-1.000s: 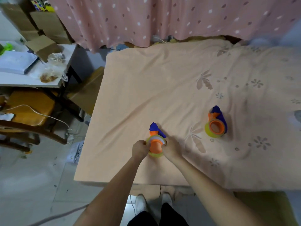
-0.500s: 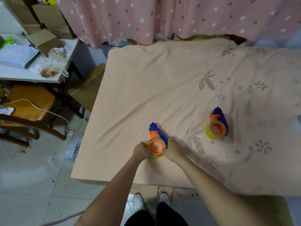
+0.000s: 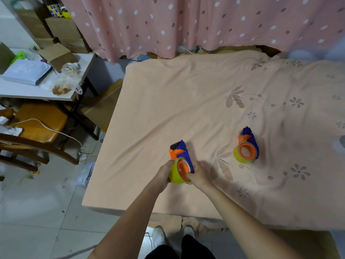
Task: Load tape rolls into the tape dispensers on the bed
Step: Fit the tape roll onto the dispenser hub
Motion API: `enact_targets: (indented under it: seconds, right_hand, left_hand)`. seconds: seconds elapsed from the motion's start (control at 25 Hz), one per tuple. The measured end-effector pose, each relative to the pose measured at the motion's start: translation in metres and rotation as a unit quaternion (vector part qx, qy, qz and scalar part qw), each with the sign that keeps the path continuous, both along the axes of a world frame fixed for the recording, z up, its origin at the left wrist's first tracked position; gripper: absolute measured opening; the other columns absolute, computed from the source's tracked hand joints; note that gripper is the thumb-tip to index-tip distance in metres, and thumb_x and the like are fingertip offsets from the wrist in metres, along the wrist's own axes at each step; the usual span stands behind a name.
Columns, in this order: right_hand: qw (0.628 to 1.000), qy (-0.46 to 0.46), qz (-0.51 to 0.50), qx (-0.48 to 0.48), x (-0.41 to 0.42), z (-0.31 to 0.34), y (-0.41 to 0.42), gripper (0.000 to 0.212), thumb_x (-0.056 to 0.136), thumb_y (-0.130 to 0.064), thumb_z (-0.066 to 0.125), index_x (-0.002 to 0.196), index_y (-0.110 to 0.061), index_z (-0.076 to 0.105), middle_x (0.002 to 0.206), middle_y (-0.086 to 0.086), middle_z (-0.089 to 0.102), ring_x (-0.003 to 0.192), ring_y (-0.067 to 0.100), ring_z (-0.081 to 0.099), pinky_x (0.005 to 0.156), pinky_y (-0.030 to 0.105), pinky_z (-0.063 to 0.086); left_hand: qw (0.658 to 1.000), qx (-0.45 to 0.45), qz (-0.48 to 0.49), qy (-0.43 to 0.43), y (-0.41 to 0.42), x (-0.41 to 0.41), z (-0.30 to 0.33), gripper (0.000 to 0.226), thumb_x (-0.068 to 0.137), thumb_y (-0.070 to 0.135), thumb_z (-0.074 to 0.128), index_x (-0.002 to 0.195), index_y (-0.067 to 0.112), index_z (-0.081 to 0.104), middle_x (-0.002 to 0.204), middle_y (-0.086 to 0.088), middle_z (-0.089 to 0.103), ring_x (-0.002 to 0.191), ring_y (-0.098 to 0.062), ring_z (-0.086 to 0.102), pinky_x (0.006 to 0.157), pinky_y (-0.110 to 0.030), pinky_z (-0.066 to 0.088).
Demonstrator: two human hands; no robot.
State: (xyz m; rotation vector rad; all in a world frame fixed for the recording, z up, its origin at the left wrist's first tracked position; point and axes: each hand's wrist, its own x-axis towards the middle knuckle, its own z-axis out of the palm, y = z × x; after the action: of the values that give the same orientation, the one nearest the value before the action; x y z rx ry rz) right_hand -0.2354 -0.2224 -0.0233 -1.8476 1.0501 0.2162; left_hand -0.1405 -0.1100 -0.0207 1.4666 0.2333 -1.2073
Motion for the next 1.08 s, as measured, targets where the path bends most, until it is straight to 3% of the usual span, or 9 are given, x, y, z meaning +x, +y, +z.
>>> enact_targets:
  seconds: [0.12,0.2,0.32,0.4,0.48,0.64,0.76,0.96,1.08]
  right_hand:
    - [0.99,-0.054,-0.077,0.106,0.011,0.022,0.002,0.03,0.08,-0.012,0.064,0.107,-0.009,0.051,0.109,0.012,0.061,0.094,0.031,0.063,0.072,0.046,0.061]
    - [0.967,-0.074,-0.136,0.201,0.016,0.04,-0.004,0.025,0.085,-0.017,0.058,0.109,-0.014,0.053,0.117,0.011,0.06,0.1,0.031,0.064,0.08,0.048,0.06]
    - [0.915,-0.111,-0.2,0.332,0.019,0.075,-0.01,0.024,0.09,-0.039,0.053,0.107,-0.023,0.061,0.102,0.003,0.068,0.092,0.024,0.067,0.091,0.047,0.055]
    - [0.919,-0.128,-0.183,0.325,0.022,0.086,-0.01,0.034,0.088,-0.05,0.056,0.109,-0.024,0.064,0.091,0.001,0.069,0.091,0.021,0.067,0.092,0.045,0.055]
    - [0.93,-0.142,-0.154,0.301,0.026,0.095,-0.008,0.036,0.088,-0.045,0.057,0.114,-0.021,0.064,0.087,0.002,0.067,0.088,0.02,0.066,0.09,0.043,0.055]
    - [0.942,-0.128,-0.134,0.282,0.032,0.099,-0.007,0.024,0.088,-0.043,0.053,0.1,-0.026,0.064,0.092,0.006,0.068,0.088,0.022,0.065,0.093,0.041,0.053]
    - [0.93,-0.135,-0.143,0.31,0.035,0.097,-0.004,0.038,0.076,-0.047,0.056,0.104,-0.024,0.068,0.105,0.013,0.07,0.097,0.027,0.066,0.099,0.048,0.052]
    - [0.916,-0.147,-0.159,0.339,0.042,0.095,0.001,0.057,0.065,-0.052,0.065,0.113,-0.023,0.067,0.11,0.013,0.067,0.109,0.029,0.065,0.097,0.05,0.053]
    - [0.907,-0.148,-0.18,0.351,0.044,0.096,-0.002,0.053,0.072,-0.057,0.062,0.115,-0.025,0.067,0.109,0.013,0.066,0.108,0.03,0.066,0.096,0.05,0.053]
  left_hand:
    - [0.988,-0.142,0.012,0.062,-0.005,0.008,0.029,0.038,0.1,0.036,0.04,0.1,0.006,0.064,0.088,-0.008,0.068,0.081,-0.021,0.064,0.075,-0.034,0.057]
    - [0.984,-0.167,-0.014,0.053,-0.008,0.016,0.05,0.033,0.099,0.029,0.042,0.1,0.004,0.064,0.084,-0.005,0.07,0.076,-0.019,0.065,0.073,-0.032,0.058]
    - [0.983,-0.176,-0.051,-0.012,-0.008,0.023,0.071,0.029,0.096,0.018,0.049,0.113,0.0,0.063,0.09,-0.007,0.073,0.08,-0.019,0.069,0.075,-0.031,0.057]
    - [0.977,-0.196,-0.076,-0.035,-0.009,0.022,0.077,0.035,0.092,0.014,0.055,0.121,-0.005,0.059,0.104,-0.015,0.07,0.093,-0.028,0.067,0.084,-0.036,0.056]
    - [0.972,-0.211,-0.092,-0.052,-0.01,0.021,0.08,0.045,0.086,0.01,0.061,0.128,-0.005,0.054,0.113,-0.021,0.065,0.102,-0.033,0.063,0.089,-0.039,0.053]
    - [0.966,-0.222,-0.105,-0.083,-0.008,0.018,0.086,0.052,0.077,0.002,0.063,0.128,-0.001,0.053,0.108,-0.017,0.067,0.095,-0.03,0.067,0.086,-0.037,0.054]
    - [0.963,-0.224,-0.11,-0.099,-0.005,0.017,0.091,0.048,0.072,-0.001,0.063,0.119,0.006,0.055,0.097,-0.012,0.069,0.087,-0.024,0.069,0.081,-0.035,0.056]
    - [0.972,-0.213,-0.055,-0.081,-0.007,0.021,0.097,0.03,0.095,0.026,0.055,0.117,0.006,0.058,0.104,-0.013,0.068,0.09,-0.024,0.068,0.084,-0.037,0.053]
    - [0.971,-0.225,-0.05,-0.061,-0.005,0.025,0.1,0.032,0.098,0.017,0.048,0.124,-0.001,0.055,0.106,-0.017,0.068,0.085,-0.024,0.071,0.076,-0.033,0.058]
